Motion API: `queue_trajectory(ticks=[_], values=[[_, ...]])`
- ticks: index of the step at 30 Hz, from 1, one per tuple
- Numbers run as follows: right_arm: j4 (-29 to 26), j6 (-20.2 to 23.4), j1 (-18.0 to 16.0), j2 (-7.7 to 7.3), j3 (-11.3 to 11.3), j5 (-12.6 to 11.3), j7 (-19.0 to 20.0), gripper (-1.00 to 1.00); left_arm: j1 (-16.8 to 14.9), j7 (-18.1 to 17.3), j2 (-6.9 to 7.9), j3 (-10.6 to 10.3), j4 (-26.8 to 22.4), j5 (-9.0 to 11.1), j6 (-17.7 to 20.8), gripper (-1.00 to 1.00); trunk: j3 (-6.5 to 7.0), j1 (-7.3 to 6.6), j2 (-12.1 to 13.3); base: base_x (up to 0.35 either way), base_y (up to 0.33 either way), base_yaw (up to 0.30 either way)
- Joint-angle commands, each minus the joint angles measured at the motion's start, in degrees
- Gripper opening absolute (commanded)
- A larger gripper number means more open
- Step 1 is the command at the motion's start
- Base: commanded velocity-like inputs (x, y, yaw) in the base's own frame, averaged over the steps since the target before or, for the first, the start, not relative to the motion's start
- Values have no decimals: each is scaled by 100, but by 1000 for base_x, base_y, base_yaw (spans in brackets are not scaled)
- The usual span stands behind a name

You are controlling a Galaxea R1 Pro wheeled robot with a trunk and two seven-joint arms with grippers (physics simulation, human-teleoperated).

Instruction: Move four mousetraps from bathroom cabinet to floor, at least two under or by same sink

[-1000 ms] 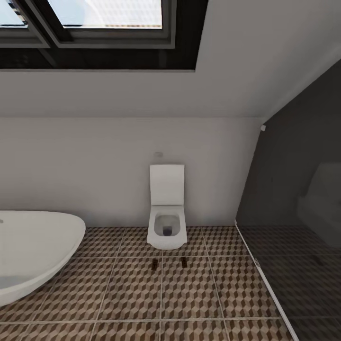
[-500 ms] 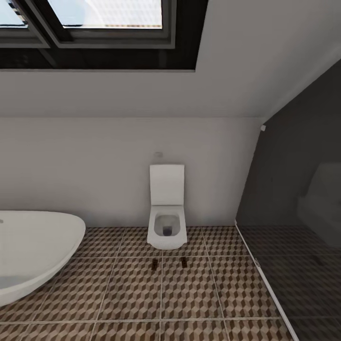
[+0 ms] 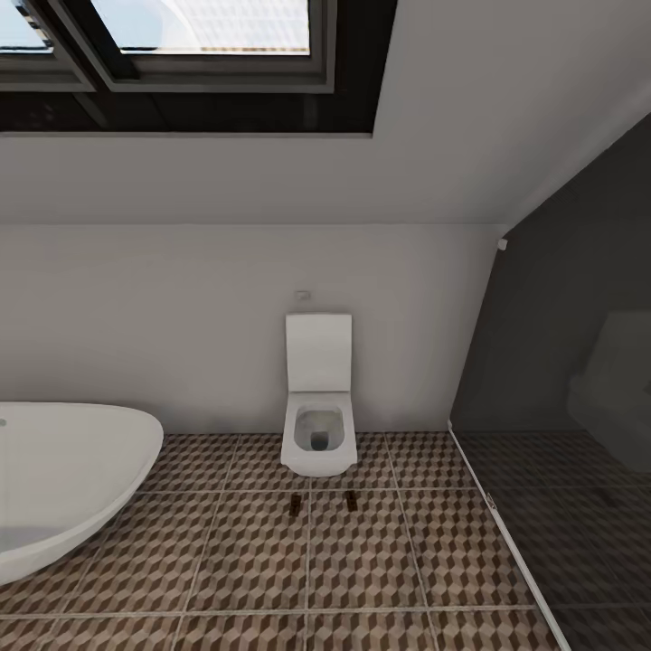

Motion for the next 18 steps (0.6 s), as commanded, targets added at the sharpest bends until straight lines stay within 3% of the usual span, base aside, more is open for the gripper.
queue_trajectory(ticks=[1,18], values=[[6,-23,-6,2,49,-60,-17,100,-10,0,-3,-48,20,50,-27,100,-12,3,-12,0,0,0],[3,-24,-1,4,51,-60,-15,100,-10,0,0,-48,21,50,-27,100,-12,3,-12,0,0,0]])
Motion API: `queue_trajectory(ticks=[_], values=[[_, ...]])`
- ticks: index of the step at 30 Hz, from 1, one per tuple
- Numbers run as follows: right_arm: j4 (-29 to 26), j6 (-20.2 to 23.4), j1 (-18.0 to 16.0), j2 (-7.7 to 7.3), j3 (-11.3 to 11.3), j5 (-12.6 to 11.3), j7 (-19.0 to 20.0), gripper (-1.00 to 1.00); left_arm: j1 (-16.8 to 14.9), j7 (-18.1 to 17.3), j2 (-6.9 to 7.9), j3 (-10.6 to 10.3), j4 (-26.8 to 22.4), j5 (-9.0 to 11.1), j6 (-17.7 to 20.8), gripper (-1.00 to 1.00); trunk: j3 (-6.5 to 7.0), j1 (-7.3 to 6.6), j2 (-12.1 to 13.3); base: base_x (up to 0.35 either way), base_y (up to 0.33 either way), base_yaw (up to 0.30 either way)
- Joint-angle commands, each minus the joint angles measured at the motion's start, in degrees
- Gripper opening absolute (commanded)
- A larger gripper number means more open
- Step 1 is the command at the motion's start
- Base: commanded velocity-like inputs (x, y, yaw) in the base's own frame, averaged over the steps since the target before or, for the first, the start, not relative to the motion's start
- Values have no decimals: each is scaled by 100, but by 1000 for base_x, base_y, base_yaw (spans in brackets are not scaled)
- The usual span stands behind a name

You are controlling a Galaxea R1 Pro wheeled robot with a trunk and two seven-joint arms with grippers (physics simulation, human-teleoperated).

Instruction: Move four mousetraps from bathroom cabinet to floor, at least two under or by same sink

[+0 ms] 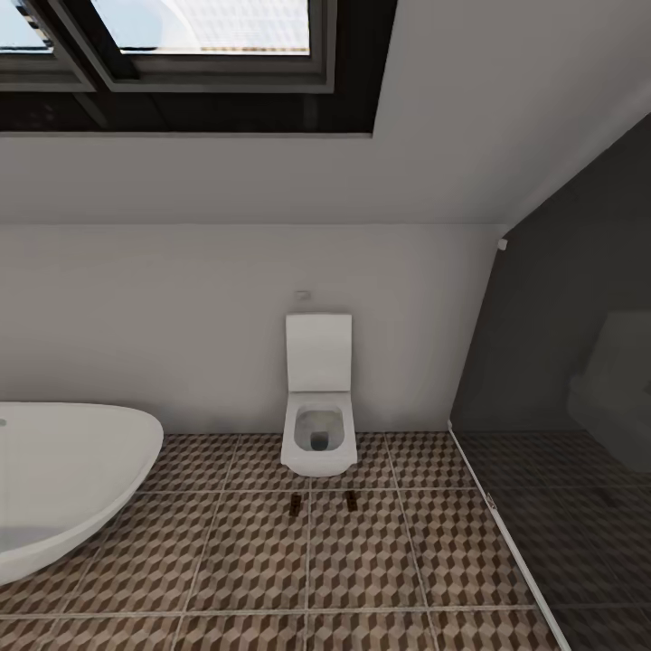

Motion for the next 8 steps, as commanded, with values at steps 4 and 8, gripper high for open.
queue_trajectory(ticks=[4,8], values=[[7,-23,-7,2,49,-60,-18,100,-10,0,-1,-48,16,50,-27,100,-12,3,-12,0,0,0],[7,-23,-6,2,49,-60,-17,100,-10,0,-3,-48,16,50,-27,100,-12,3,-12,0,0,0]])
